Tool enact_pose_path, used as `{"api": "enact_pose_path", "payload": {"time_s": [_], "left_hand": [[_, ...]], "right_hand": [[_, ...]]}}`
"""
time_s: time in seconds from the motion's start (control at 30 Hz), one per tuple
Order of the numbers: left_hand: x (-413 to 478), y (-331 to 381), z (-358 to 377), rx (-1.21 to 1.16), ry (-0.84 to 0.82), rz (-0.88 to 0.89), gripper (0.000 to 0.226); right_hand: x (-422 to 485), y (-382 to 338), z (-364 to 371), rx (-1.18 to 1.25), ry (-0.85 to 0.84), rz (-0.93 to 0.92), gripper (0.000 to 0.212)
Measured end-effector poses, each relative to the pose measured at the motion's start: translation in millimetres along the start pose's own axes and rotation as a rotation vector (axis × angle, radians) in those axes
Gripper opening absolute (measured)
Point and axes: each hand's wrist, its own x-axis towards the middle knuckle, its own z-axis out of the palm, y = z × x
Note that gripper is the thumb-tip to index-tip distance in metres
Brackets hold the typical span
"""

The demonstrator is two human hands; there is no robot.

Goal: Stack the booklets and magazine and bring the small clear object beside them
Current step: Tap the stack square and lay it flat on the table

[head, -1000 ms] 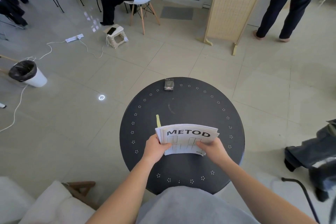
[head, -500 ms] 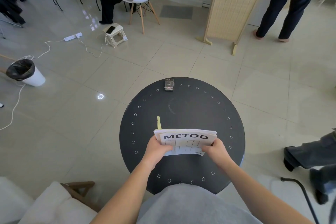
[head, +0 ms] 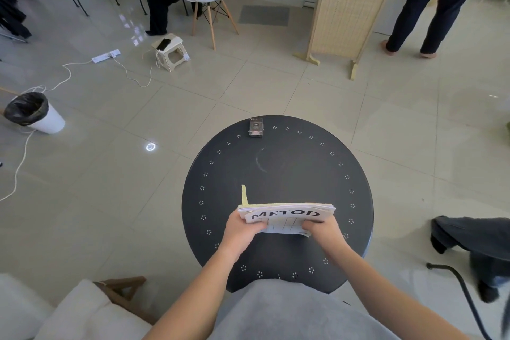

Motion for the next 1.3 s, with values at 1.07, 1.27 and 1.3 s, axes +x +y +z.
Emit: {"api": "enact_pose_path", "payload": {"time_s": [1.07,1.27,1.3], "left_hand": [[31,-15,-9,0.305,-0.027,-0.008,0.039],[37,-15,-26,0.317,-0.139,0.002,0.045],[37,-17,-28,0.305,-0.145,0.002,0.044]], "right_hand": [[16,16,-1,-0.275,-0.047,0.114,0.032],[14,7,1,-0.352,-0.179,0.121,0.031],[13,5,1,-0.348,-0.192,0.123,0.028]]}}
